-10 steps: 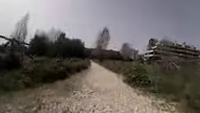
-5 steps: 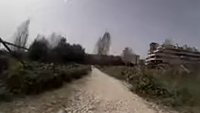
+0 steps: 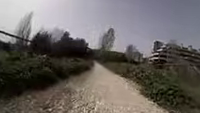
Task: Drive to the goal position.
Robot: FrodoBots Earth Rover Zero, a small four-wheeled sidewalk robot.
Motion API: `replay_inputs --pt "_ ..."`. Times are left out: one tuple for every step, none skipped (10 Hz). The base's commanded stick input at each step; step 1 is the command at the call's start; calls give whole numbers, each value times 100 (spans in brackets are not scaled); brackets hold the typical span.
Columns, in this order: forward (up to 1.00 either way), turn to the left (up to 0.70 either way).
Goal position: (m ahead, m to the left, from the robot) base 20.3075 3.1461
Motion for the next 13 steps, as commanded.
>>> replay_inputs --pt "100 0" --pt "100 -11" --pt "100 -14" --pt "100 -14" --pt "100 -1" --pt "100 0" --pt "100 0" --pt "100 0" --pt "100 0" --pt "100 0" --pt "100 0" --pt "100 0" --pt "100 -2"
